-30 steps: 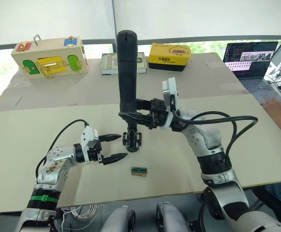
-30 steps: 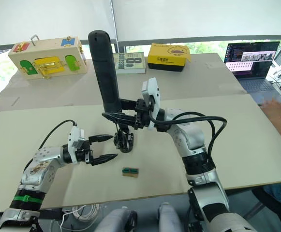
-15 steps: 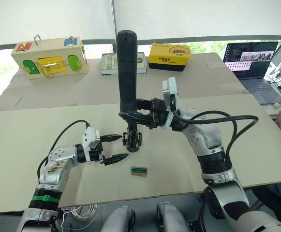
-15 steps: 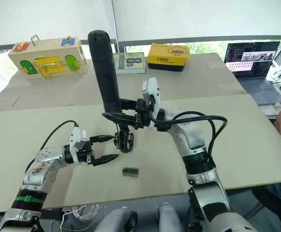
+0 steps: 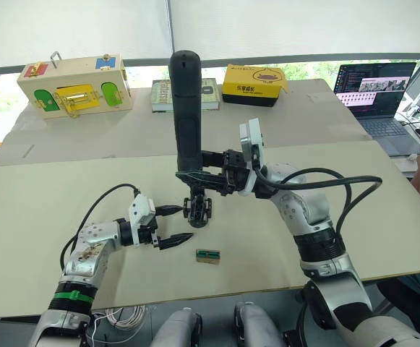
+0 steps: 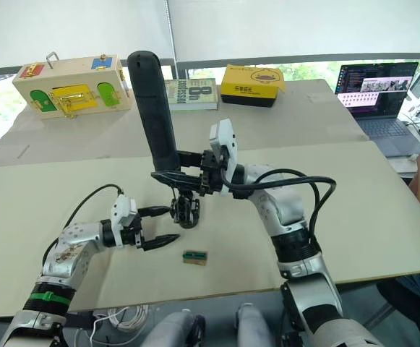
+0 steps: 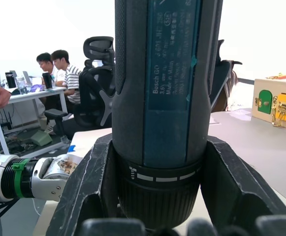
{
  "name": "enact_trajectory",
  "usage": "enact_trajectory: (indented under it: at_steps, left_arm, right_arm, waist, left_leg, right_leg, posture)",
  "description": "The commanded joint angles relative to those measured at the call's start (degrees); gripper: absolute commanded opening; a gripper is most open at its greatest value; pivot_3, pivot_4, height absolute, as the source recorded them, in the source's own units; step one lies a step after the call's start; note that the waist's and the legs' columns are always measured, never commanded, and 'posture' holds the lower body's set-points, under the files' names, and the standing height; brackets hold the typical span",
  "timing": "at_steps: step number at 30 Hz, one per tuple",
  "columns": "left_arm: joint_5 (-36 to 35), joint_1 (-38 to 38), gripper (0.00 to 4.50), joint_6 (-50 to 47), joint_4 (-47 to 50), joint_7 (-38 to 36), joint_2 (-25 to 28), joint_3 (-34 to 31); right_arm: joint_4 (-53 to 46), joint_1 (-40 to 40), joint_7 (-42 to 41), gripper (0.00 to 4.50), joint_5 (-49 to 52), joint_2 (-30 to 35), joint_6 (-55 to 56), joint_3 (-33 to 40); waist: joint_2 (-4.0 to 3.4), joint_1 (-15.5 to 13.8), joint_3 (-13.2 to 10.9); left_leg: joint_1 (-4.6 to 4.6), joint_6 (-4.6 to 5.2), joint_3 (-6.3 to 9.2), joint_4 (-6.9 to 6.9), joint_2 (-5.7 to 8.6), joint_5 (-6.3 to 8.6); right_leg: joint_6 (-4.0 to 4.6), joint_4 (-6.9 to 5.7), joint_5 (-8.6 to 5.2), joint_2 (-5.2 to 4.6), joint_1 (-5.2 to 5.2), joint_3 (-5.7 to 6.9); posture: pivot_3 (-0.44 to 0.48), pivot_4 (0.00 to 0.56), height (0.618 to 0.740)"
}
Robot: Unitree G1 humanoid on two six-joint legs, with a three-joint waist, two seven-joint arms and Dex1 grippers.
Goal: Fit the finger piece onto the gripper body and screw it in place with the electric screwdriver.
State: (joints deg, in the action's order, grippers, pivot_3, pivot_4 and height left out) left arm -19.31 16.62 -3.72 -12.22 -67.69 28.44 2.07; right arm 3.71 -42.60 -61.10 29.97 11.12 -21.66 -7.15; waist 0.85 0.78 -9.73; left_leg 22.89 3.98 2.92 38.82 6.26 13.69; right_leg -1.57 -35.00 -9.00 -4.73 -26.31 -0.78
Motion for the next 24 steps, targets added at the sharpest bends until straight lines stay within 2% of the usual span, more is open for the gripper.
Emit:
enact_trajectory:
  at_steps: [1,24]
  left_arm:
    - [0.7,1.4,4.5,1.2,-0.2,0.5,-0.7,0.6]
    - [5.0,9.2,4.5,7.8,-13.1,1.4,-6.0,3.6]
  right_arm:
    - [-2.5,-0.4,-0.1,1.92,0.2,-0.1,1.7,0.4]
    - [-2.4,-0.5,0.2,1.92,-0.4,0.2,1.5,0.2]
  waist:
    - [0.0,0.0,0.0]
    - [0.02,-0.1,0.0]
  left_leg:
    - [0.0,0.0,0.0,0.0,0.0,0.0]
    - [-0.01,0.01,0.0,0.05,0.0,-0.02]
  right_leg:
    - [0.0,0.0,0.0,0.0,0.0,0.0]
    - [0.01,-0.02,0.02,-0.01,0.04,0.01]
  posture:
    - [0.0,0.15,0.74]
    - [0.0,0.15,0.74]
